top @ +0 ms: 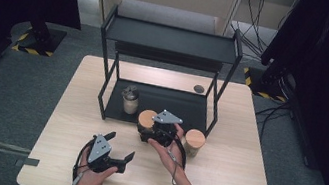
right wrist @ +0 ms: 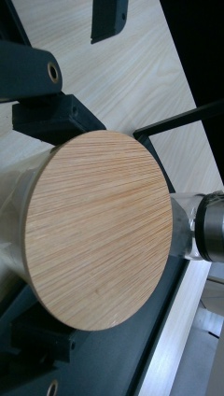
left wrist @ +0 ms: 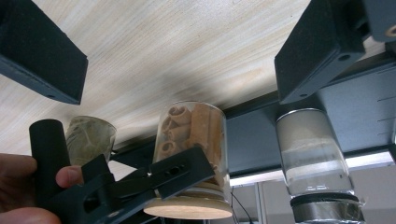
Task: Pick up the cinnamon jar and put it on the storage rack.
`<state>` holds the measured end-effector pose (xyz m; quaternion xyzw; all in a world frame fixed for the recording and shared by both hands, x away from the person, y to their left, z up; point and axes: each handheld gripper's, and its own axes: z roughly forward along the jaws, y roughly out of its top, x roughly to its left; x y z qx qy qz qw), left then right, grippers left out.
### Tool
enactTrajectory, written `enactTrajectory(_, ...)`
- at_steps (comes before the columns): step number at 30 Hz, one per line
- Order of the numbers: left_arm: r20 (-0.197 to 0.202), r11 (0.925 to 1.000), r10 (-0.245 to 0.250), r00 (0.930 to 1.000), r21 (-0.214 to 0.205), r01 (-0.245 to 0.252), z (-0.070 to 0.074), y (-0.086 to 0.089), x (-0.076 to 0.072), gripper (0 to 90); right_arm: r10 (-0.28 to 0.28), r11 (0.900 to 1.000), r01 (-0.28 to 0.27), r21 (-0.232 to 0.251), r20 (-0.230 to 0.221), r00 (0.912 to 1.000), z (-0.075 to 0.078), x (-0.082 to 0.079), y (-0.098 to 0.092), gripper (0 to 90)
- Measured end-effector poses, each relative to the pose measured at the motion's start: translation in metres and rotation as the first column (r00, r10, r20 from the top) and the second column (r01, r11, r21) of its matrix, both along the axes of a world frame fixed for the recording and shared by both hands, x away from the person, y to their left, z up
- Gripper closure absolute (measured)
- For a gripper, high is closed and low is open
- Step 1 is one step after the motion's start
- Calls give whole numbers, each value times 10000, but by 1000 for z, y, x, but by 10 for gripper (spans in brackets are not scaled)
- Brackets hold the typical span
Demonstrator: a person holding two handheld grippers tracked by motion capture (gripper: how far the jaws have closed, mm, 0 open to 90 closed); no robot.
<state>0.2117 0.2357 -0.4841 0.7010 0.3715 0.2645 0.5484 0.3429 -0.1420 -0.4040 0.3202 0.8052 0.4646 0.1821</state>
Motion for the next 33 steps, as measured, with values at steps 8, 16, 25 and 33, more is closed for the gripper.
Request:
enactTrajectory(8, 3, 10000, 3, 10000, -10, -3, 0, 0, 0, 23, -109, 9999, 109, -59, -3, 9999, 3, 5, 5, 260)
enactTrajectory(16, -2, 10000, -6, 10000, -17, 6, 0, 0, 0, 23, -267, 9996, 266, -76, -77, 9996, 2, 10, 7, 260)
enactTrajectory(25, -3, 10000, -2, 10000, -19, 2, 0, 0, 0, 23, -412, 9991, 412, -75, -1, 9992, 4, 13, 8, 260)
enactTrajectory(33, -3, 10000, 10, 10000, -33, -10, 0, 0, 0, 23, -545, 9985, 545, -51, -23, 9985, 3, 16, 11, 261)
